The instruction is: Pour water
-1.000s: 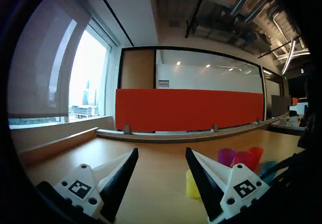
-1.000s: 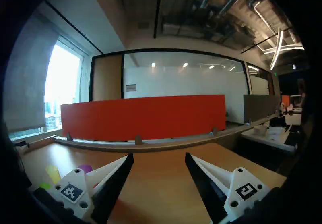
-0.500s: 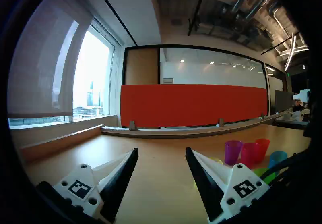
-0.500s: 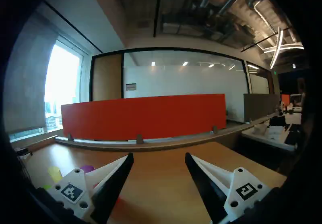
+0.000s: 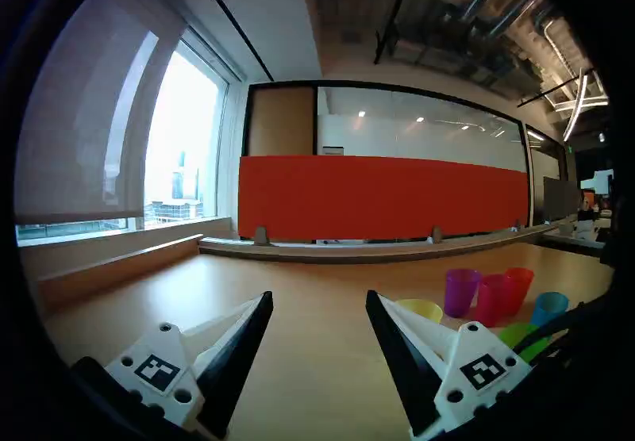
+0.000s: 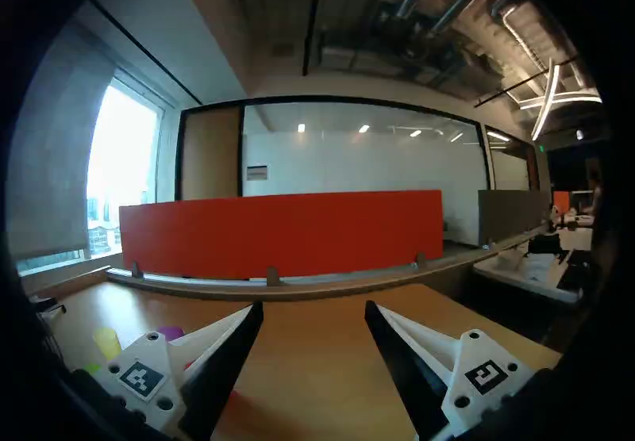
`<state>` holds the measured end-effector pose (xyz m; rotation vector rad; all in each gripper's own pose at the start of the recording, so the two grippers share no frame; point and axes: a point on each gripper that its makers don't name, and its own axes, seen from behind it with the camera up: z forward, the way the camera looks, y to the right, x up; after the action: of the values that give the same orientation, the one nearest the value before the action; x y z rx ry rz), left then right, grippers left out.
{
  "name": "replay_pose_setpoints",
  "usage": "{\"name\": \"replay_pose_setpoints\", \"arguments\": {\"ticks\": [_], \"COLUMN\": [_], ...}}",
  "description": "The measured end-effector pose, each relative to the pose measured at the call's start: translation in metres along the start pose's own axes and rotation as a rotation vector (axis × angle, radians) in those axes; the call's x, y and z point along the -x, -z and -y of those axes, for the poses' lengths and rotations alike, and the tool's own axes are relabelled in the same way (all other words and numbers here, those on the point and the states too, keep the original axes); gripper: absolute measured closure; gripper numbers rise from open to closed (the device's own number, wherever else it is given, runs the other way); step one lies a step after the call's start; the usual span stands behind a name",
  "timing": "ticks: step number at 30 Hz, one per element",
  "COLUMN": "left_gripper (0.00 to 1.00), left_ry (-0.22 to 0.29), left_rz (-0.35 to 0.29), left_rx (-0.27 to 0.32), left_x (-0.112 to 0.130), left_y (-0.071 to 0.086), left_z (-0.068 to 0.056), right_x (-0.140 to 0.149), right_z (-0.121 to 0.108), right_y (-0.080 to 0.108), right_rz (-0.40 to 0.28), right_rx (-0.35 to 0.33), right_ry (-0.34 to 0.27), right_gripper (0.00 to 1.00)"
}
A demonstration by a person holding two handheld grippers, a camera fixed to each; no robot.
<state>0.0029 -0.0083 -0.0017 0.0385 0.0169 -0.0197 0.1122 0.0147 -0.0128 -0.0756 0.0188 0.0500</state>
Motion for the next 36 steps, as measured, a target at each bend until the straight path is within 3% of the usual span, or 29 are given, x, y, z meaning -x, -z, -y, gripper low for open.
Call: {"name": "replay_pose_setpoints", "arguments": {"ticks": [23,36], "left_gripper": [0.14,0.14], "left_ry": [-0.019,-0.020], "left_rz": [0.015,0.017], "left_rx": [-0.009,-0.008], "left_x": [0.0032,0.0038], "left_y": [-0.0029,-0.0025], "left_z": [0.0028,0.0022], "right_x": [-0.0040,-0.0075], "right_z": [0.0024,0.0034], "right_y": [0.0023,0.0051], "right_rz": [-0.012,-0.045], "right_rx": [-0.007,-0.017], "right_ry": [-0.005,0.022], "right_gripper": [0.01,0.01]}}
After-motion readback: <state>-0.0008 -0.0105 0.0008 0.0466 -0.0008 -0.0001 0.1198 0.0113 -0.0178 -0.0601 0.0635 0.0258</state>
